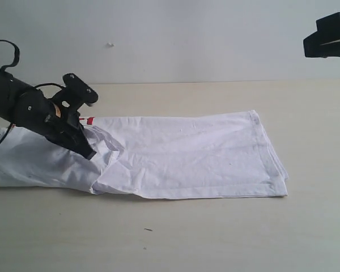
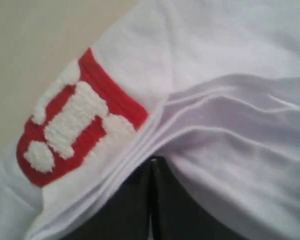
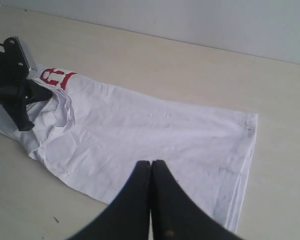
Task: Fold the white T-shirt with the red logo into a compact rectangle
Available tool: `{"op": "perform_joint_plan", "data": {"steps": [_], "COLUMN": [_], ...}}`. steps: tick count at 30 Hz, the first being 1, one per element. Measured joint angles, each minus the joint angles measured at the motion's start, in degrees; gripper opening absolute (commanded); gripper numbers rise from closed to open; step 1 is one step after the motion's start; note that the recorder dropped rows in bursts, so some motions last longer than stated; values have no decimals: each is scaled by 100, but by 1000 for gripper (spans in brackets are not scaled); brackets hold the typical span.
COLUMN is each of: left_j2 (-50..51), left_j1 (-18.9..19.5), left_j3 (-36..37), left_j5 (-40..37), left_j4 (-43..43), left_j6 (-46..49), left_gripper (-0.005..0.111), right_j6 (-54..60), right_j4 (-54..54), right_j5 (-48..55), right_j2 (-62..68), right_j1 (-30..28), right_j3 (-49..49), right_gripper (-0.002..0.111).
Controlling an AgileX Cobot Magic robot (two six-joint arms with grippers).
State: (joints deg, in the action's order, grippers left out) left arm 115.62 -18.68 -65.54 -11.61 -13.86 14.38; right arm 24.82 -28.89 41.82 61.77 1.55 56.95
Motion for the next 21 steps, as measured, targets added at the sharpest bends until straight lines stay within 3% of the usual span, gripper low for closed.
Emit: {"op": "perform_joint_plan", "data": {"steps": [10, 16, 21], "left_j2": [544, 287, -534], "left_j1": [164, 164, 149], "left_j3": [-1015, -1179, -800], "left_j5": [659, -171, -726], "left_j4": [0, -13, 126], "left_j6": [-223, -667, -659], "left_gripper": [0, 0, 0], "right_j6": [13, 25, 129], "right_j4": [-61, -61, -61], "right_j5": [0, 0, 9], "right_j2": [0, 0, 0], "right_j1": [0, 0, 0], "right_j3": [0, 0, 0], "right_gripper": [0, 0, 0]}}
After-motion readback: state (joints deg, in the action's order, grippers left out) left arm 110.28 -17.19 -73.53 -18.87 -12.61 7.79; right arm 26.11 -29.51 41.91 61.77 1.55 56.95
